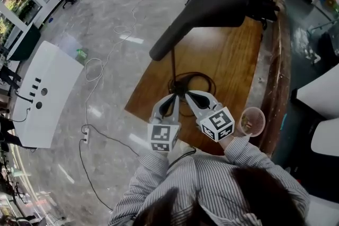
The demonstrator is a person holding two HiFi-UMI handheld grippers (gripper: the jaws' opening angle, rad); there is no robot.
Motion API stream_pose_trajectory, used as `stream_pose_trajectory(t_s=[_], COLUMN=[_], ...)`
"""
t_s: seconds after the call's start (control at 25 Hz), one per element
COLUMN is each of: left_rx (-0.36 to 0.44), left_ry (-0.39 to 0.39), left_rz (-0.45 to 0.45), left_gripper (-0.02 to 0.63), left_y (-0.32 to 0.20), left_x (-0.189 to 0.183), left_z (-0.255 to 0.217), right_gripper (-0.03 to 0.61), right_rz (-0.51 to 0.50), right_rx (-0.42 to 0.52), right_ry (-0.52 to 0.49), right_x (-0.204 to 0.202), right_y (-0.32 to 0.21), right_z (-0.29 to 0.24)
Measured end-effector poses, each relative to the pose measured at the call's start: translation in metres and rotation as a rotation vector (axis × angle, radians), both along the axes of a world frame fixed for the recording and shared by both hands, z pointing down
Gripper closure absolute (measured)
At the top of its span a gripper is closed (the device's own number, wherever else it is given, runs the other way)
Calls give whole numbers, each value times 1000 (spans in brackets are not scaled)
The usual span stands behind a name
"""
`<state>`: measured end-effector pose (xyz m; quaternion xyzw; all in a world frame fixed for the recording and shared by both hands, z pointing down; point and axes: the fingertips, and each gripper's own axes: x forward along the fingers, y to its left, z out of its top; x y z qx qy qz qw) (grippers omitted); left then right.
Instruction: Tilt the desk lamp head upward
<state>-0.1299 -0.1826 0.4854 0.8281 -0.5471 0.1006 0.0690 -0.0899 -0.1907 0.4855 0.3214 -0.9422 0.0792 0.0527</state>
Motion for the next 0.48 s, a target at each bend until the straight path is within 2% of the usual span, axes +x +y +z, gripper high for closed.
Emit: stream_pose_trajectory(t_s=[0.12,0.48], left_rx=[-16,4], left_ry=[20,38], left_rz=[12,13], left_gripper=[609,609], left_y=[2,0], left_x=[5,3], left_z=[3,-1], right_gripper=[577,577], right_rz=[4,10], right_rx=[-5,-38], right_ry=[7,14], right_x=[0,2], right_y=[1,2], right_z=[3,13])
